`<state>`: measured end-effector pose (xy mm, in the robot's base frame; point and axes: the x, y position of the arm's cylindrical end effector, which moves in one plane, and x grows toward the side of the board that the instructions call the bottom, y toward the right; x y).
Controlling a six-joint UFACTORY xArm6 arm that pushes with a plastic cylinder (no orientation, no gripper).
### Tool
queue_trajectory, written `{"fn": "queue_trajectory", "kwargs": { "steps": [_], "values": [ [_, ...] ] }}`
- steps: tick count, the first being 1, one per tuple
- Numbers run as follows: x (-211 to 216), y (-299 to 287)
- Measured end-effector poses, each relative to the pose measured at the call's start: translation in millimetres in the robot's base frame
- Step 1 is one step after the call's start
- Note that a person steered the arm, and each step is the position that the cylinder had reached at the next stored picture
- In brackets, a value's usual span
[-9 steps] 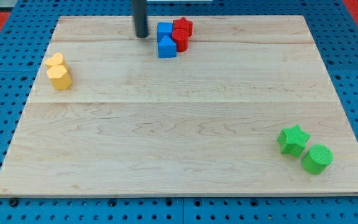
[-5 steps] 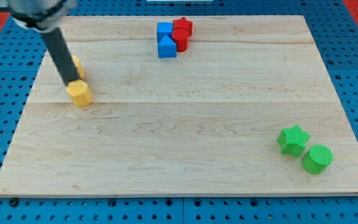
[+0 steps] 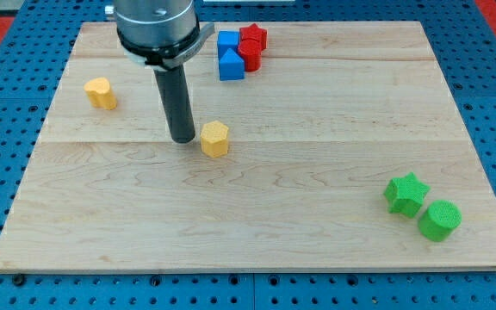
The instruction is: Slide yellow hexagon closer to green star
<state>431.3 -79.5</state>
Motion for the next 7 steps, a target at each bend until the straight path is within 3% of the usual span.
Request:
{"fn": "queue_trajectory", "kwargs": {
  "steps": [2,3,4,5,6,7],
  "values": [
    [41.4,190.4],
    [49.4,188.3],
    [28.3,123.6],
    [56.3,110.6],
    [73.8,185.6],
    [73.4,193.5]
  ]
}}
